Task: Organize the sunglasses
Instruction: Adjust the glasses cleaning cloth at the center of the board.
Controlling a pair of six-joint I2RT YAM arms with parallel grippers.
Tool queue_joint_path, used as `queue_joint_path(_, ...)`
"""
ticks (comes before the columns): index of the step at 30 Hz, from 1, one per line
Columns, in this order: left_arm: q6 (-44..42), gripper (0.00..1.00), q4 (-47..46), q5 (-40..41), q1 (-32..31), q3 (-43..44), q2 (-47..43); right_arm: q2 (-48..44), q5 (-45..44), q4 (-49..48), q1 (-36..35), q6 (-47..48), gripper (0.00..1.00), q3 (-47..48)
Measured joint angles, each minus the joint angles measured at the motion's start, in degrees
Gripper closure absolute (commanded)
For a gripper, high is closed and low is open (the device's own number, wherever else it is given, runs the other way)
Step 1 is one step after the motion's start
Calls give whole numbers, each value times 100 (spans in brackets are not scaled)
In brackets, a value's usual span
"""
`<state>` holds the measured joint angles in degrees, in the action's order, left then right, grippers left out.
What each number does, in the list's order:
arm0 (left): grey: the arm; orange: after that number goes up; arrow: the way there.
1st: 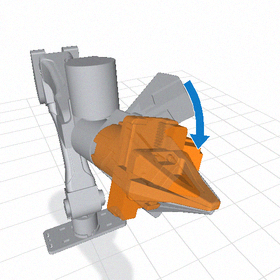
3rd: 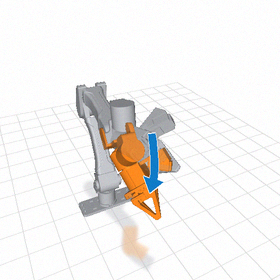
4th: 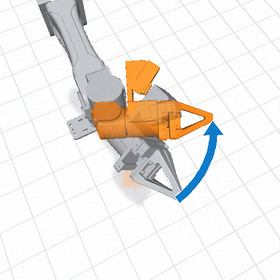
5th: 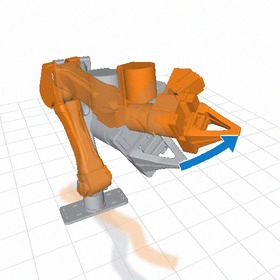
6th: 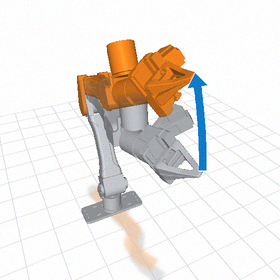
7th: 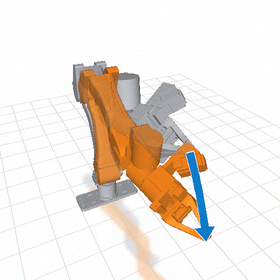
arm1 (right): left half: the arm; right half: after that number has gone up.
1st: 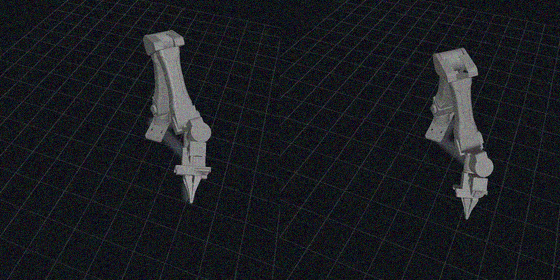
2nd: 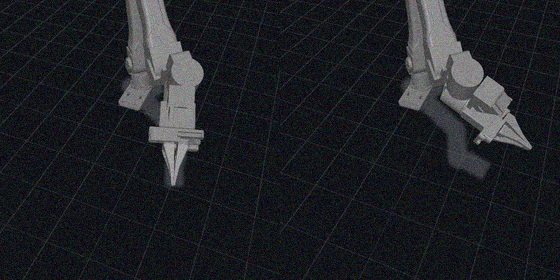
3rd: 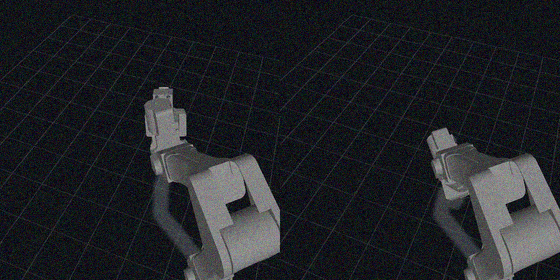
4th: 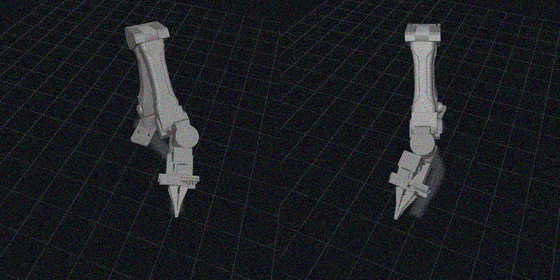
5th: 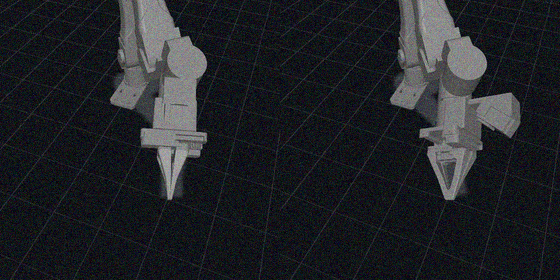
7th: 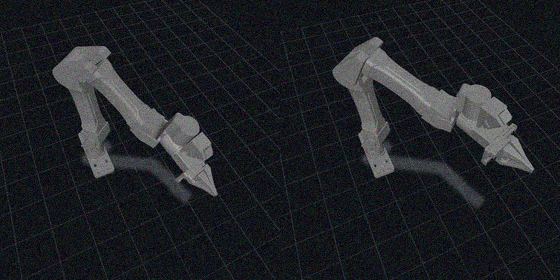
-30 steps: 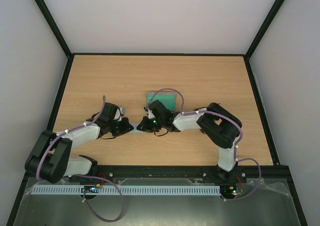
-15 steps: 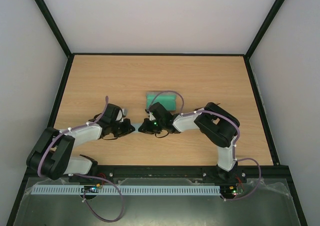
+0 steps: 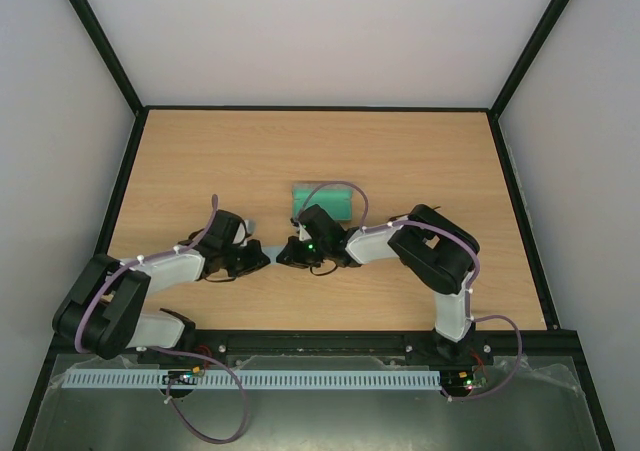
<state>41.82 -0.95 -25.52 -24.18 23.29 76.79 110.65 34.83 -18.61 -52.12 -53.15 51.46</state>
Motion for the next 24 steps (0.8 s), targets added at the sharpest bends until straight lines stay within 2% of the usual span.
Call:
queue_joint_path(8,-7,98,26,136,-9,0,-31,-48,-59,-57,-4,24,86,-52)
queue_joint_path(24,-28,98,177,332,-28,0,-151,-549,-269,162,116,177,85,-540)
